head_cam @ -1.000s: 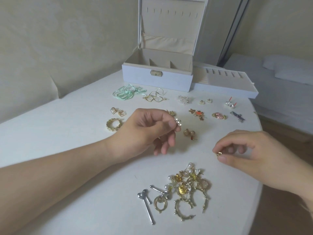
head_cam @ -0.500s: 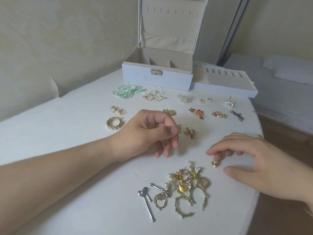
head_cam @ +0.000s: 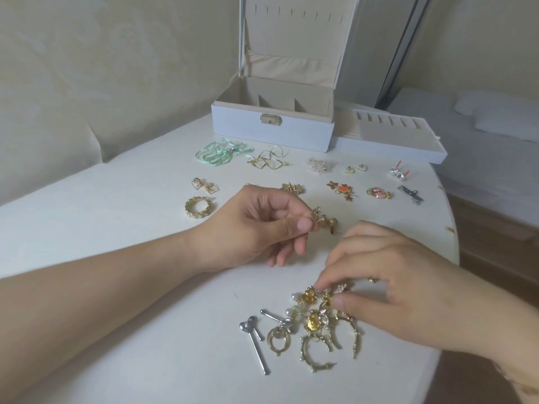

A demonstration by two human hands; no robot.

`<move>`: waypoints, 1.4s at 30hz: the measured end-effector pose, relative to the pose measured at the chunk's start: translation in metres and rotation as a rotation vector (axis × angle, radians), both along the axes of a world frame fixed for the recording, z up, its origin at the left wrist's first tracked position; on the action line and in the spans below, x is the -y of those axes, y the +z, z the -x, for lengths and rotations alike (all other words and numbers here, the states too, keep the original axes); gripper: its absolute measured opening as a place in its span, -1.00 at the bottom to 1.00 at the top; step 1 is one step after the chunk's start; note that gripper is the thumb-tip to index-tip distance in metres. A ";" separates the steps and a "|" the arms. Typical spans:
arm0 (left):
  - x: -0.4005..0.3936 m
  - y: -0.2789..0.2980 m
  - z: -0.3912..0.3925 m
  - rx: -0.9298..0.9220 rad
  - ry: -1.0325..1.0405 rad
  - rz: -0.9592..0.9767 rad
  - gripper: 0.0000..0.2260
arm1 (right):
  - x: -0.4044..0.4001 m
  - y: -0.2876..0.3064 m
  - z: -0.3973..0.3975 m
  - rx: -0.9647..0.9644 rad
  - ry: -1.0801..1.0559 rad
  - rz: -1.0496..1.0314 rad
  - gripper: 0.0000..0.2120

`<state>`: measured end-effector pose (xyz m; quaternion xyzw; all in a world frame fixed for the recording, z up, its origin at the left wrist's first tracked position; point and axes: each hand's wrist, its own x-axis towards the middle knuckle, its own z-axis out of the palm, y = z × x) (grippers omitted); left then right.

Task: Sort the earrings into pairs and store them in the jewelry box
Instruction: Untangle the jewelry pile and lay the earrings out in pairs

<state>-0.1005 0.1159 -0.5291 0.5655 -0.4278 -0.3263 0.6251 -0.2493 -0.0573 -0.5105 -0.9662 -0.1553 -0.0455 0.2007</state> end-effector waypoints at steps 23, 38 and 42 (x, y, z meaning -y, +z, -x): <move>-0.008 -0.002 0.005 0.337 -0.094 -0.102 -0.80 | 0.019 0.001 0.013 0.129 -0.133 -0.195 -0.88; -0.008 -0.001 0.004 0.416 -0.092 -0.129 -0.79 | 0.045 -0.020 0.007 0.269 -0.218 -0.042 -0.90; -0.008 -0.002 0.003 0.397 -0.100 -0.126 -0.80 | 0.064 -0.020 -0.021 0.270 -0.346 -0.105 -0.82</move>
